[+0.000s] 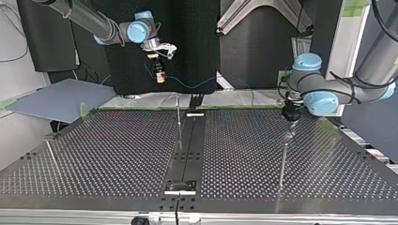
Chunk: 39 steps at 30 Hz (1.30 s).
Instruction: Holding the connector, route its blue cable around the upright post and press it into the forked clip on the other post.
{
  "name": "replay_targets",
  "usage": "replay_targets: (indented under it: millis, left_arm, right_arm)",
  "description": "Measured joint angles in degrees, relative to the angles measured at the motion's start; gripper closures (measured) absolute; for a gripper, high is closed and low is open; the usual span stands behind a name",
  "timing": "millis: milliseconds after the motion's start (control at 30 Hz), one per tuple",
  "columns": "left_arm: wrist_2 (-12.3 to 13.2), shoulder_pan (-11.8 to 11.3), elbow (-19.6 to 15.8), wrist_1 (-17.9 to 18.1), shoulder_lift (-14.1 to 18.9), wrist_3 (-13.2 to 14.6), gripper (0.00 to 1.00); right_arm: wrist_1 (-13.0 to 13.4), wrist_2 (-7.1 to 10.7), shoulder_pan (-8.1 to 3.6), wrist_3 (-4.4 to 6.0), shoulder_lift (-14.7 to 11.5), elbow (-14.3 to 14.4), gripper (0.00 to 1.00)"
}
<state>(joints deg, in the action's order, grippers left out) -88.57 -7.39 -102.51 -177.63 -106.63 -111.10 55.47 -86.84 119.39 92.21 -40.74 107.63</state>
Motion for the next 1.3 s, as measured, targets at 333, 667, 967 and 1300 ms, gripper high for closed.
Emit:
replay_targets:
  millis: [333,667,967,1300]
  left_arm:
    - [0.8,-1.3,-1.0,-0.4,4.0,-1.8,0.02]
    - [2.3,-1.1,-2.5,-0.3,6.7,-2.5,0.02]
    - [3.8,-0.6,-3.7,-0.2,9.0,-3.8,0.02]
    - [-0.8,-1.8,-4.4,-3.4,14.3,-3.6,0.02]
  right_arm:
    - [0.3,0.0,0.03,0.01,0.0,0.0,1.0]
    - [0.4,0.0,0.02,0.0,0.0,0.0,1.0]
    - [0.4,0.0,0.03,0.01,0.0,0.0,1.0]
    - [0.9,0.16,0.02,0.17,0.1,0.0,1.0]
